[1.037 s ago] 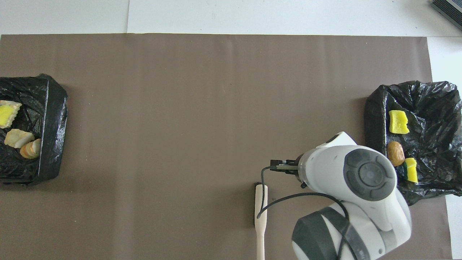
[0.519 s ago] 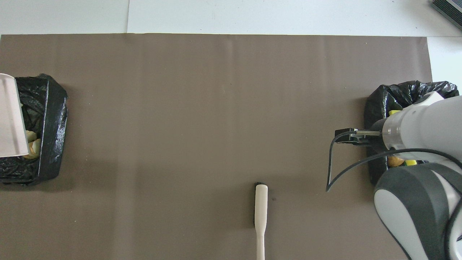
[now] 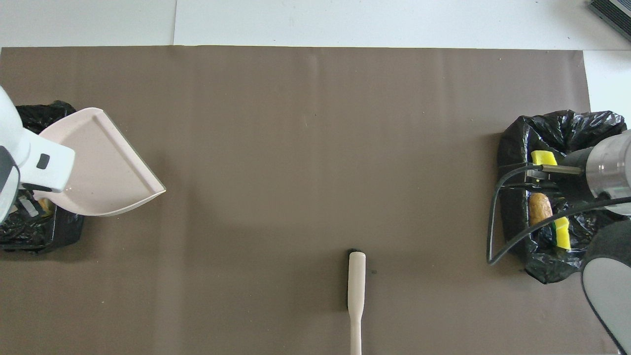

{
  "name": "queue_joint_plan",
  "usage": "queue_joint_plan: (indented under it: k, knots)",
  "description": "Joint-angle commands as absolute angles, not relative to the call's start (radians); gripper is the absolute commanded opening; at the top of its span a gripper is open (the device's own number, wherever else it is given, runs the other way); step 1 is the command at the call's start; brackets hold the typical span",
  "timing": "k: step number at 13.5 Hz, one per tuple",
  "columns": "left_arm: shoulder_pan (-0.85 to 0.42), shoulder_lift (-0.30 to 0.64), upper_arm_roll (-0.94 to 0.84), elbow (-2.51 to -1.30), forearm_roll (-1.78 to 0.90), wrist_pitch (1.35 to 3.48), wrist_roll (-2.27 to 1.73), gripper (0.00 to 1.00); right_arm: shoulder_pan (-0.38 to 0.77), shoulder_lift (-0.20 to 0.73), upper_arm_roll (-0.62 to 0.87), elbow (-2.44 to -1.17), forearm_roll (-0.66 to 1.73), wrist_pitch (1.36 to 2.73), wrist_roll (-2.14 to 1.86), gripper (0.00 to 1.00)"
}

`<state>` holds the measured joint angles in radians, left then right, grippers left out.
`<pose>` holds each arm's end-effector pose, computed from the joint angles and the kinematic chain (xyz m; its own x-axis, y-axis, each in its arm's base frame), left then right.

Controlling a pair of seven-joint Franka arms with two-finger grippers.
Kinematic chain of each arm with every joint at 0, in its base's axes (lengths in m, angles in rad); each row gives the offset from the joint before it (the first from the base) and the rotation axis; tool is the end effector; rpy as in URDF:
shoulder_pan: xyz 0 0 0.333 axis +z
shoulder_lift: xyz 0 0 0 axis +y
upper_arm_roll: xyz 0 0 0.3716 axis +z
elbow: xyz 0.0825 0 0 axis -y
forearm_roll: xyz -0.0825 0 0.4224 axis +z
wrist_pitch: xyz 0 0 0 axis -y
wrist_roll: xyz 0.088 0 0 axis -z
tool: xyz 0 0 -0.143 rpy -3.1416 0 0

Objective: Sweep and dump trash in bin
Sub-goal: 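Bring the empty dustpan back toward the mat center with the left gripper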

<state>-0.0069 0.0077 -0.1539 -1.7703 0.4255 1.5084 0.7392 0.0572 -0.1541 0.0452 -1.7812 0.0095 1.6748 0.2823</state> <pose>0.5677 -0.0298 0.5494 0.5522 -0.6925 -0.4642 -0.8142 -0.5676 -0.1220 0.5425 0.0588 0.6327 0.9826 -0.1802 0.0449 -0.1797 -0.9836 -0.0157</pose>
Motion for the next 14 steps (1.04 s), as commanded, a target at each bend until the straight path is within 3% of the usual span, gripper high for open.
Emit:
queue_joint_plan:
  k: [1,7,11,14]
  knots:
    - [-0.107,-0.008,-0.138,-1.761,0.271,1.485,0.515,0.0,0.043,-0.135,0.032,-1.689,-0.005,1.585,0.247,1.0]
    - [-0.297,0.099,-0.138,-1.666,0.08,1.565,0.15,0.0,0.051,-0.123,-0.061,-1.586,-0.014,1.476,0.083,1.0]
    - [-0.472,0.343,-0.137,-1.439,0.06,1.575,-0.177,0.0,0.087,-0.112,-0.117,-1.586,-0.012,1.486,0.077,1.0]
    - [-0.549,0.457,-0.127,-1.32,0.06,1.623,-0.306,0.0,0.09,-0.123,-0.115,-1.595,-0.009,1.488,0.081,1.0]
